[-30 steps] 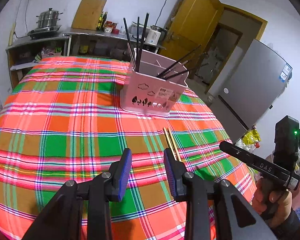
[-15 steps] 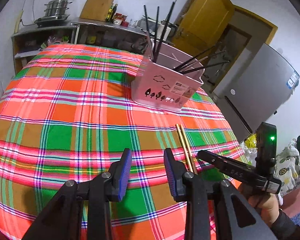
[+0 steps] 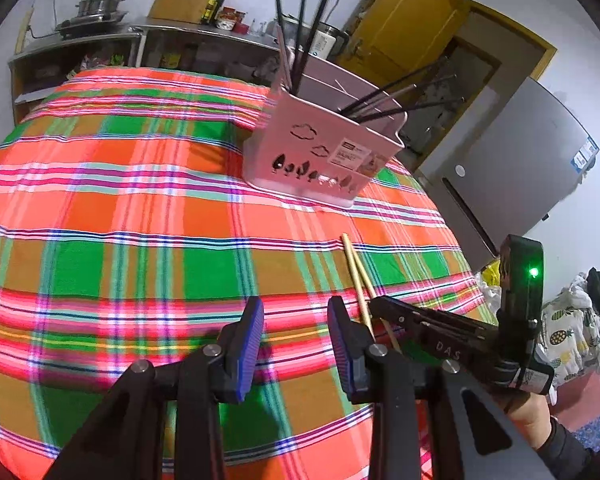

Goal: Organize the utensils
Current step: 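Close the left tool on one wooden chopstick while the right tool grasps the other, then lift both wooden chopsticks upright and carry them over the pink basket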

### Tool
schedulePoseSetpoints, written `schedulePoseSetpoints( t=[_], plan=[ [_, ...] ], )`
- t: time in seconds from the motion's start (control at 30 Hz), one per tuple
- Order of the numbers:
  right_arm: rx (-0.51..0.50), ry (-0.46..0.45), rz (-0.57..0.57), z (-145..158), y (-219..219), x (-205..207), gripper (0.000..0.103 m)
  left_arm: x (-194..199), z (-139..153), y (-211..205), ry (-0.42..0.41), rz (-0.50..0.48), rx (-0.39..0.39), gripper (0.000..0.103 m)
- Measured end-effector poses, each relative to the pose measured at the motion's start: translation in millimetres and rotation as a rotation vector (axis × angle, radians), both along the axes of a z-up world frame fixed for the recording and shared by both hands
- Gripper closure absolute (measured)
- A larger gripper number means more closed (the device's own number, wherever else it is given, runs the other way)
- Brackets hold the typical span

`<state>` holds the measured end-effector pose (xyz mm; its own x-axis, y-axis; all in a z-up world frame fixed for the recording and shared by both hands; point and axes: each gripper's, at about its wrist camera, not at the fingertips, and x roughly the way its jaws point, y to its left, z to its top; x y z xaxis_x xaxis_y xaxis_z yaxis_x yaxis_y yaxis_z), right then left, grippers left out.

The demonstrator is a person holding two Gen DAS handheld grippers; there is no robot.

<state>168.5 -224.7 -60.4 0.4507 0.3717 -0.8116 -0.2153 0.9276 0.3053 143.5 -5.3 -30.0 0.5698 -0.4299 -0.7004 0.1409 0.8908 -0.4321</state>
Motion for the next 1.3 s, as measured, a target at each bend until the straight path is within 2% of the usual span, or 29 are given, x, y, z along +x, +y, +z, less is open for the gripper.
schedulePoseSetpoints(
  t=[0.3,0.53,0.63,0.7,0.77,0.97,1.07,1.2,1.3],
  plan=[
    [0.016,0.010,-0.099,-0.9,-56.1,-13.6,0.098,37.3,-10.1,-59.4,0.039,-0.115,-0.005,0.070],
    [0.043,0.018,-0.118,0.5,-74.9,-16.4,0.098,65.4,-39.7,-104.2,0.119,-0.157,0.098,0.070],
    [0.054,0.016,-0.117,2.1,-77.7,-16.4,0.097,62.6,-40.7,-109.9,0.092,-0.167,0.145,0.072],
    [0.062,0.009,-0.115,4.0,-77.8,-15.6,0.097,61.1,-40.9,-107.8,0.092,-0.156,0.187,0.092],
    [0.067,0.001,-0.108,5.8,-75.9,-14.0,0.095,59.1,-41.5,-98.7,0.101,-0.146,0.182,0.096],
    [0.046,-0.017,-0.088,10.3,-70.9,-2.0,0.092,50.1,-41.2,-67.6,0.122,-0.082,0.157,0.096],
    [0.020,-0.009,-0.072,8.5,-68.5,8.8,0.092,49.4,-38.8,-61.3,0.138,-0.094,0.144,0.096],
    [-0.013,0.006,-0.047,4.7,-65.3,22.6,0.092,61.2,-35.3,-67.2,0.126,-0.119,0.175,0.095],
    [-0.023,0.013,-0.033,3.4,-61.7,30.6,0.092,76.0,-38.9,-70.1,0.151,-0.122,0.195,0.095]
  ],
)
